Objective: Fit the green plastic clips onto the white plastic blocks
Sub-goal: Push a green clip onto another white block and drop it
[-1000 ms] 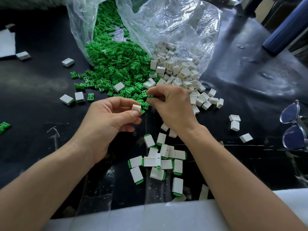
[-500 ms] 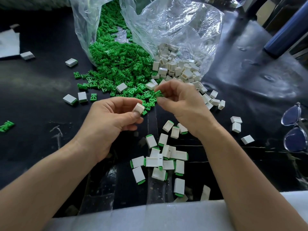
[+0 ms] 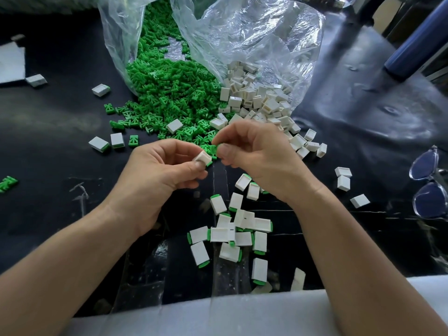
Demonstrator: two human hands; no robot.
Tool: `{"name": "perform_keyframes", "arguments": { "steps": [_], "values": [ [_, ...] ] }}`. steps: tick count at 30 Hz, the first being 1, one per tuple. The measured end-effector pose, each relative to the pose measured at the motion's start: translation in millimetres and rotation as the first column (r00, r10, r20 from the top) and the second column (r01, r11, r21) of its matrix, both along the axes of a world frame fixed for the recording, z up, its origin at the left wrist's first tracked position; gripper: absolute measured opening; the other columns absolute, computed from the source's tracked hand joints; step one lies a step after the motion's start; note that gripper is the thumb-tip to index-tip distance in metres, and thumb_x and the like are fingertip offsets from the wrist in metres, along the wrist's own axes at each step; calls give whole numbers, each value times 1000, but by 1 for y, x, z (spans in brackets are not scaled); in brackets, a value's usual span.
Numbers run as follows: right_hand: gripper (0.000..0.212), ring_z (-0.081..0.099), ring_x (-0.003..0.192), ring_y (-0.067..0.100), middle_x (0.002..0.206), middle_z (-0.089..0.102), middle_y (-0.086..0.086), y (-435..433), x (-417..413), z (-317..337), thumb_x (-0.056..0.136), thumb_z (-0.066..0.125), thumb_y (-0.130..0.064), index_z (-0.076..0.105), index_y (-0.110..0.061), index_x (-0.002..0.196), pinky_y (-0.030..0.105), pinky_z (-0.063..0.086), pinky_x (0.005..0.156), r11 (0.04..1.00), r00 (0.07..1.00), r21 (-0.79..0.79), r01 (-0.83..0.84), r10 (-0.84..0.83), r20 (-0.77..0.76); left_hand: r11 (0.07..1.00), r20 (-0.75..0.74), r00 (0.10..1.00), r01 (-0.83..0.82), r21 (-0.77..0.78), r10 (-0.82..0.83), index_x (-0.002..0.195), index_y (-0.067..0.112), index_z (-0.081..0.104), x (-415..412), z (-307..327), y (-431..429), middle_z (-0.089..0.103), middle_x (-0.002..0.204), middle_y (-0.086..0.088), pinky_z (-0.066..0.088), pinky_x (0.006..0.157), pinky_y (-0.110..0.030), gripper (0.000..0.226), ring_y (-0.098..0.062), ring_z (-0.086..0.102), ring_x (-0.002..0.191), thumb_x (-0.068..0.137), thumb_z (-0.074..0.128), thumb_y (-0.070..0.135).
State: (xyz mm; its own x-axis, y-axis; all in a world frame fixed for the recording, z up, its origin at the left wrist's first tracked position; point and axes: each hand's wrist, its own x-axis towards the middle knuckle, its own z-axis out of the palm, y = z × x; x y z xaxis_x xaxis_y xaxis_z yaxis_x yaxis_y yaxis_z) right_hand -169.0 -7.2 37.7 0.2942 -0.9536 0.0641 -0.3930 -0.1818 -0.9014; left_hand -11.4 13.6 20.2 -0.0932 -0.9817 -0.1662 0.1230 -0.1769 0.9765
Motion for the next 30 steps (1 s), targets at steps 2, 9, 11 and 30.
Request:
{"name": "perform_keyframes", "arguments": {
  "steps": [2,9,11,30],
  "values": [
    [20,55,68,5,70,58,-9,1,1,0,84,62,-2,62,-21,79,20,46,68,1000,1000,-10,-11,11,-14,1000,-2,1000,5,2,-5,75,11,66,0,-1,0,69,63,0,50,51,-15,18,-7,65,57,58,68,15],
    [10,56,71,6,71,59,-10,0,1,0,83,64,-3,69,-12,84,22,47,70,999,997,-28,-17,15,-76,1000,24,999,25,-4,-25,74,12,68,1,-2,1,68,61,0,50,50,-15,17,-8,64,55,57,69,16],
    [10,56,70,5,70,60,-10,0,1,-1,83,65,-4,70,-13,83,21,46,69,999,996,-28,-24,21,-91,1000,41,999,25,-12,-25,74,12,68,1,-2,1,68,61,0,49,48,-15,17,-7,64,54,58,69,17],
    [27,57,65,14,62,57,-7,5,7,3,92,53,-19,52,-25,65,37,51,71,999,969,9,-46,47,-241,997,47,996,71,11,-72,80,5,66,-1,1,2,69,63,-5,48,44,-16,24,-9,61,48,64,64,23]
  ]
}}
